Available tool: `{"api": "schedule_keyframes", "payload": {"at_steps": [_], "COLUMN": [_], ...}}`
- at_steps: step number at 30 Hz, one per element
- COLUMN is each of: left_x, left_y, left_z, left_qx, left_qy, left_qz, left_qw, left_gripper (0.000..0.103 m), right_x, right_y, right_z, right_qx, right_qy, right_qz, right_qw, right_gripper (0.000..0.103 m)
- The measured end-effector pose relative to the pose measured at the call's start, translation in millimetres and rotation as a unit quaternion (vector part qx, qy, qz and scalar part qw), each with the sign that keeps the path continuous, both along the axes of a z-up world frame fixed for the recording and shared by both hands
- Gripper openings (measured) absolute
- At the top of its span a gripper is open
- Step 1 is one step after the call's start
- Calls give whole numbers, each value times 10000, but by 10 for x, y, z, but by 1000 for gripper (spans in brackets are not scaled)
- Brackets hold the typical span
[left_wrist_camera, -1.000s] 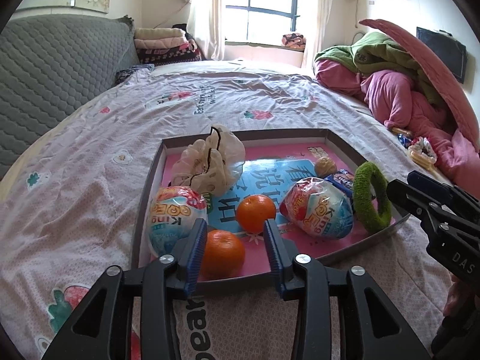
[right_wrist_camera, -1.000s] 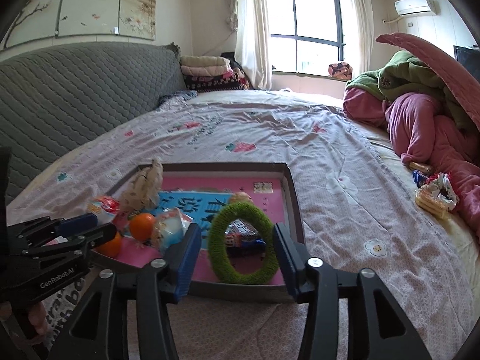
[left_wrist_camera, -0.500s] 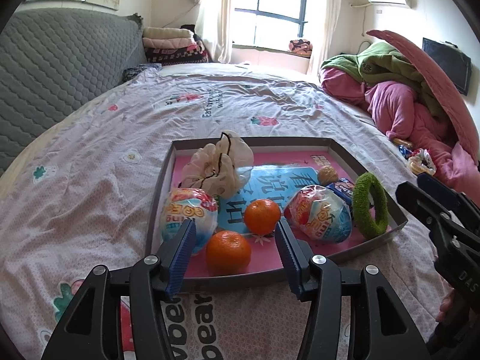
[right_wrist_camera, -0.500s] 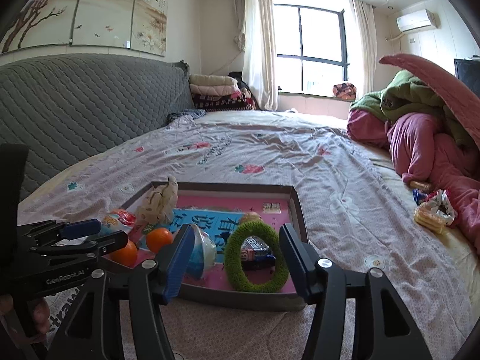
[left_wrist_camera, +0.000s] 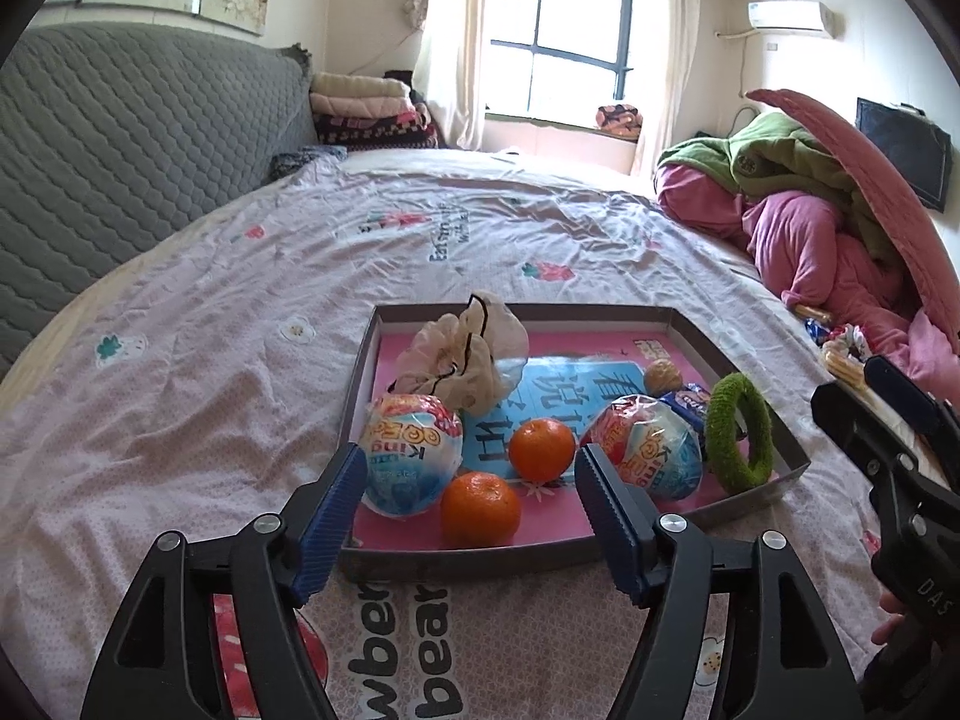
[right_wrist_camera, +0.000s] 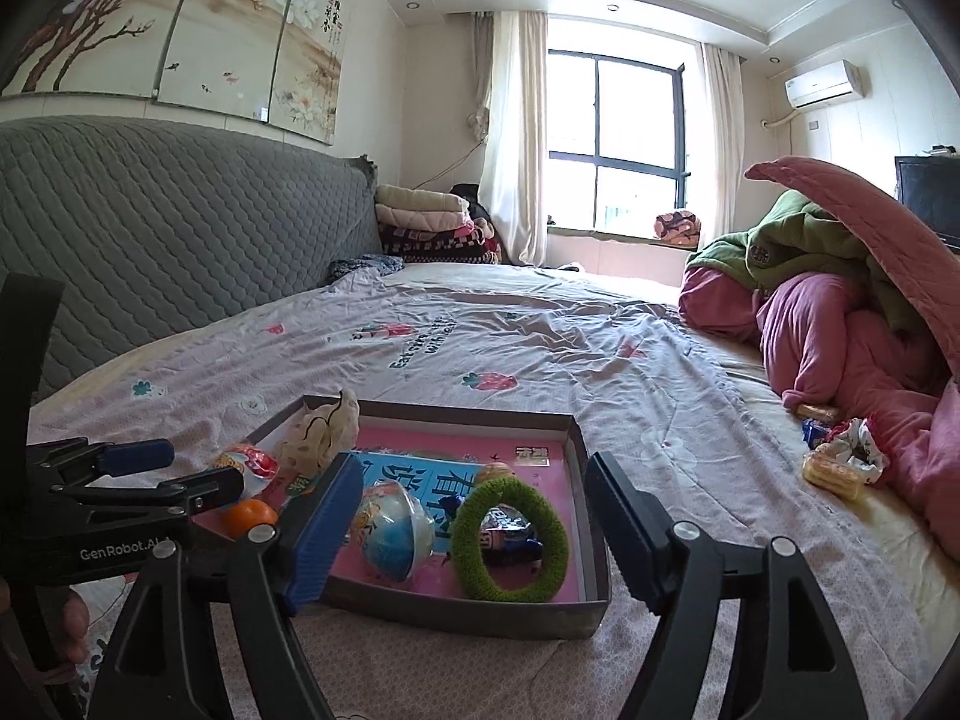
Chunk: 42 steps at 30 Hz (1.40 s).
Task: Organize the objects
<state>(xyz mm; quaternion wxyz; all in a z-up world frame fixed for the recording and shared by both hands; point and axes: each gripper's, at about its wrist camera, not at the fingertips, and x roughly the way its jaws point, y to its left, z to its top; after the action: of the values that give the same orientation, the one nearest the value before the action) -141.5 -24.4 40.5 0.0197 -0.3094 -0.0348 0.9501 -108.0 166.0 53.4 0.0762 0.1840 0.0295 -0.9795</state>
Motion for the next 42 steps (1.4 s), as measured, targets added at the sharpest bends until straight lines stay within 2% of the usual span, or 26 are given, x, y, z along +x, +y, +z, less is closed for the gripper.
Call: {"api": "schedule_keyframes", "payload": {"at_steps": [6,19,30,36,42], "left_x": [88,282,499,549,585], "left_y": [66,37,21,-6,77], "left_z": [26,55,30,-22,-106], "left_qx": [-211,-163,-215,-205,-315], "left_qy": [56,170,323,242,153], "left_qz": [-6,113,336,448,356], "left_qw": [9998,9997,9987,9985,9988], "left_gripper": [76,78,79,79,79], "right_x": [51,221,312,351,342], "right_y": [-20,-44,-71,-84,-89], "right_z": [-21,-9,-87,-120,-199], "right_qx": [68,-23,15,44,81], "right_qy": [35,148,17,-32,-192], "right_qz": [-45,-83,-97,-109,-168], "right_qw": [10000,9999,10000,9999,9996], "right_gripper": [82,82,82,82,82]}}
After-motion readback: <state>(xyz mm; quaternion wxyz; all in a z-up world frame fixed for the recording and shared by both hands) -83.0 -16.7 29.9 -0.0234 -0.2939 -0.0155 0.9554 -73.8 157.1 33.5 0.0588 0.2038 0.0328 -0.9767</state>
